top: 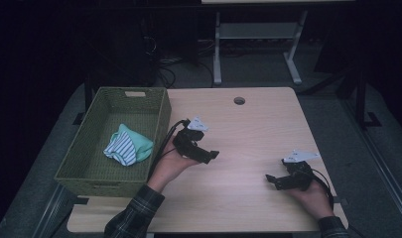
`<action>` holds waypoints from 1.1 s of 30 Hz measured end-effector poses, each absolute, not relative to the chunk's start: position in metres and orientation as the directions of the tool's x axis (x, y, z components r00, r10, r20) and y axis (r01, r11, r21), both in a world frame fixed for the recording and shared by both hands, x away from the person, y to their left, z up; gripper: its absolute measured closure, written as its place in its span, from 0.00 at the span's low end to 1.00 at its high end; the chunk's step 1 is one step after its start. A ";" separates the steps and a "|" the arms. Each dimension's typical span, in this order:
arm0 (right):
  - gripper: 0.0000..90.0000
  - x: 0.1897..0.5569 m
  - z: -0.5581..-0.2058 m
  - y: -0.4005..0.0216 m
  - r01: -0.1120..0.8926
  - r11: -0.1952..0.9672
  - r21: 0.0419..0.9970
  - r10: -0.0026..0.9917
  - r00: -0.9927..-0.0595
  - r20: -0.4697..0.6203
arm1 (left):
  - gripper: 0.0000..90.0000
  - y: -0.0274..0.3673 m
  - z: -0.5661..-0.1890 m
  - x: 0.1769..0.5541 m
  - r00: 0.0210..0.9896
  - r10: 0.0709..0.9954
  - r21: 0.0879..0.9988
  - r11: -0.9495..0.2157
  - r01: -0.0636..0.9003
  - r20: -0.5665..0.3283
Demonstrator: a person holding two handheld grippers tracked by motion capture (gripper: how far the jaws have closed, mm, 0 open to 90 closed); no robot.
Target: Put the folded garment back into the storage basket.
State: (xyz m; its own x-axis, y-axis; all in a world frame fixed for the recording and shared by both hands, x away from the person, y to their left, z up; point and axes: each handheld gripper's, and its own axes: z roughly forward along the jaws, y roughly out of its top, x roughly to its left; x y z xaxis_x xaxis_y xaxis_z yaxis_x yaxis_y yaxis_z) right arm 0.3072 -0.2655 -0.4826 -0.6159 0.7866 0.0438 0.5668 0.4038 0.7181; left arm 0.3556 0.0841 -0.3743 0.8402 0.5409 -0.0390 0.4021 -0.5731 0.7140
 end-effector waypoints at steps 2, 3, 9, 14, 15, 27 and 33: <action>0.11 0.307 -0.483 -0.266 0.567 0.404 0.718 0.787 -0.616 0.044 | 0.18 0.081 -0.380 0.355 0.845 0.532 0.715 -0.575 0.397 -0.042; 0.11 0.307 -0.483 -0.265 0.567 0.404 0.718 0.787 -0.616 0.044 | 0.18 0.079 -0.383 0.354 0.847 0.530 0.713 -0.578 0.396 -0.041; 0.11 0.307 -0.482 -0.265 0.568 0.404 0.717 0.787 -0.616 0.045 | 0.18 0.072 -0.401 0.352 0.855 0.518 0.707 -0.590 0.390 -0.039; 0.11 0.307 -0.482 -0.265 0.569 0.403 0.717 0.787 -0.615 0.045 | 0.18 0.070 -0.413 0.353 0.851 0.524 0.709 -0.585 0.395 -0.042; 0.11 0.307 -0.483 -0.265 0.568 0.402 0.718 0.787 -0.615 0.045 | 0.18 0.070 -0.416 0.353 0.850 0.525 0.708 -0.585 0.397 -0.043; 0.11 0.307 -0.483 -0.266 0.567 0.405 0.717 0.786 -0.616 0.043 | 0.18 0.068 -0.452 0.356 0.837 0.547 0.681 -0.607 0.409 -0.016; 0.11 0.307 -0.483 -0.265 0.567 0.404 0.717 0.787 -0.616 0.044 | 0.18 0.067 -0.467 0.359 0.833 0.553 0.656 -0.628 0.419 -0.002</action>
State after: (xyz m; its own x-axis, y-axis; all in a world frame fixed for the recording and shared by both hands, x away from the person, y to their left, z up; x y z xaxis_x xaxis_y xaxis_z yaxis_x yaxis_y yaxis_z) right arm 0.3071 -0.2654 -0.4825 -0.6160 0.7866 0.0438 0.5673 0.4044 0.7174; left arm 0.3585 0.0668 -0.4670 0.8329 0.5535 -0.0024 0.4191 -0.6280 0.6557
